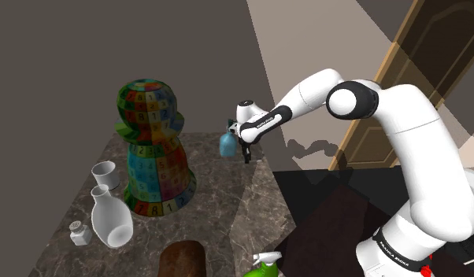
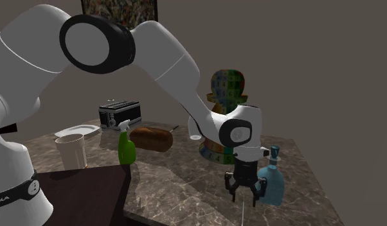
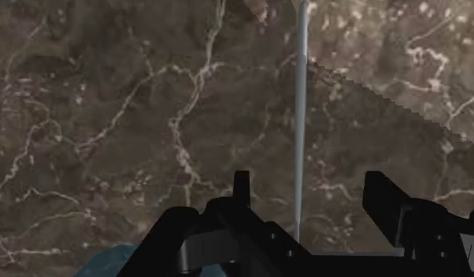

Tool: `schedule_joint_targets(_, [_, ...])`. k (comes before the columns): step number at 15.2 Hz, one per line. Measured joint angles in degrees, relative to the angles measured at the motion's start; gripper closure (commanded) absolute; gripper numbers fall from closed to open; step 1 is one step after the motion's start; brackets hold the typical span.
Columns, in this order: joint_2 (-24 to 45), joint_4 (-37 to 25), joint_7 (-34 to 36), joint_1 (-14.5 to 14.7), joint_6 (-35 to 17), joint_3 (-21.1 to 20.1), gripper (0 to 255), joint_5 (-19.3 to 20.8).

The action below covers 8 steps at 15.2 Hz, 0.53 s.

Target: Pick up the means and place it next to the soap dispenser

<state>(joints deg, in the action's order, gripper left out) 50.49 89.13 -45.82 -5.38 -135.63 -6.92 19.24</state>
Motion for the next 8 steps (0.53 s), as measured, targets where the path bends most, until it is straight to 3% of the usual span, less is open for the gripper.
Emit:
schedule_joint_targets(4, [0.0, 0.0, 0.0, 0.0, 0.0, 0.0, 0, 0.0])
schedule_joint_targets(8, [-4.3, 1.2, -0.3, 0.0, 3.1, -0.8, 0, -0.7])
